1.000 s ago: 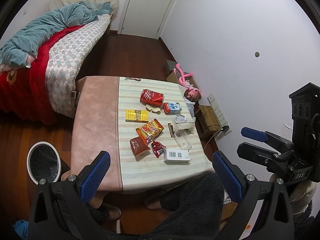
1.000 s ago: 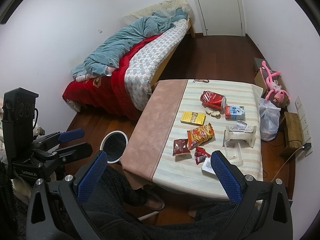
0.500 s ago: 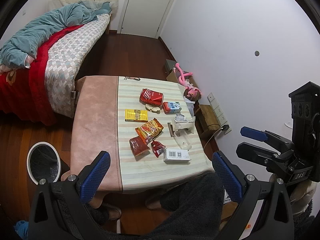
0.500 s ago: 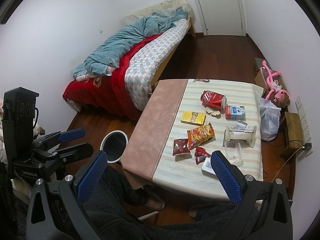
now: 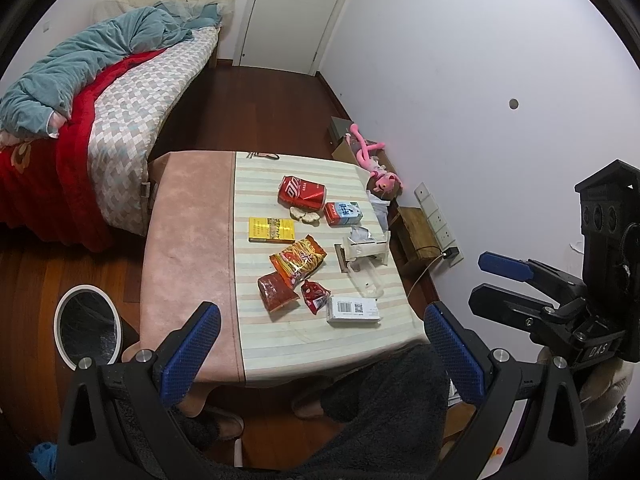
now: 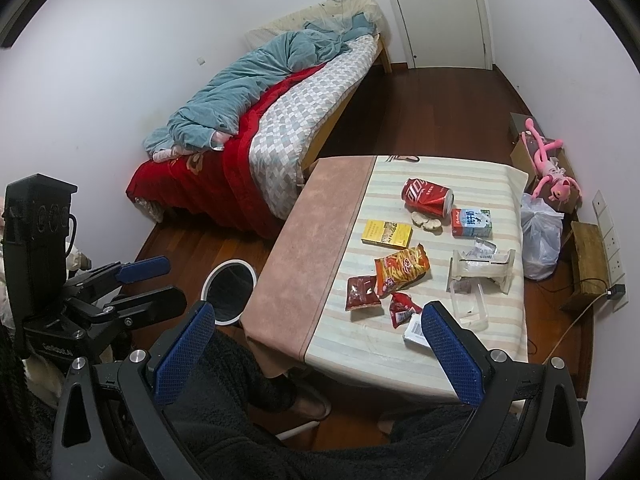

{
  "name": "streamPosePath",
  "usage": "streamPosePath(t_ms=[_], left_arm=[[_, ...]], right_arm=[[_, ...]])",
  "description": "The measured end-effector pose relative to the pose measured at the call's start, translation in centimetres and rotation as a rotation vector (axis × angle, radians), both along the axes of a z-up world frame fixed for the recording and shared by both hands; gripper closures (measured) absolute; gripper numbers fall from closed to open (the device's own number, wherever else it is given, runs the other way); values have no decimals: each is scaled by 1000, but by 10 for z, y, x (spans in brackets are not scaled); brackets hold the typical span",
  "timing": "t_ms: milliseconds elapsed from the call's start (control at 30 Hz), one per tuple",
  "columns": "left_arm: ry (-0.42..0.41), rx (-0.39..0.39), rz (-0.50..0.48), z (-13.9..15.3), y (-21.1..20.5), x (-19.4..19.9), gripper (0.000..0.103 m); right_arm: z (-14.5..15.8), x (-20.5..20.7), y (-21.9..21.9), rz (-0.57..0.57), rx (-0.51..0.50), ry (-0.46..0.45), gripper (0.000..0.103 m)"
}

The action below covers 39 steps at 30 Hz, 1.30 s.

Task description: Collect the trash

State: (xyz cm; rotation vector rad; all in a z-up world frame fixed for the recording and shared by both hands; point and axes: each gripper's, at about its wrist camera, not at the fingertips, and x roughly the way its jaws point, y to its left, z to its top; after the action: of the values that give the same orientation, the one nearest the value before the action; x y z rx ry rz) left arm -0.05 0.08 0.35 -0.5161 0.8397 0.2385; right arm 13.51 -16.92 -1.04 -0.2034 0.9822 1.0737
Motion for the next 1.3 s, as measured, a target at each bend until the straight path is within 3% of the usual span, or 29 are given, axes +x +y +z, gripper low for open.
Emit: streamPosePath(t_ms=[133,233,300,433,533,700,867,900,1000,1067,1300], left_arm=[[24,40,28,-6,0,5,0],[115,194,119,-35,5,22,0],[167,241,165,-64,11,32,0],[312,231,215,-147,23,55,0],[383,229,227,-198,23,65,0],[489,209,201,-251,20,80,0],[539,188,188,-275,20,86,0],[543,186,187,-277,19,87,0],[547,185,192,-277,24,86,0],[548,174,204,-276,31,86,0],[518,66,235,-266,54,102,0]], right_arm=[[-6,3,0,-13,7,16,0],[-27,14,4,-14,-64,-6,0],[-58,26,11,-33,-161,-43,0],[-144,57,28,-53,-401,-109,3],[-207,76,40,5,-542,-93,7],[-281,93,59,151,-719,-127,7],[-321,102,73,206,-809,-109,7],[-326,104,73,202,-813,-95,7],[-334,113,68,150,-786,-13,31],[-332,119,59,82,-750,38,32],[-327,146,1,-319,-534,313,34]])
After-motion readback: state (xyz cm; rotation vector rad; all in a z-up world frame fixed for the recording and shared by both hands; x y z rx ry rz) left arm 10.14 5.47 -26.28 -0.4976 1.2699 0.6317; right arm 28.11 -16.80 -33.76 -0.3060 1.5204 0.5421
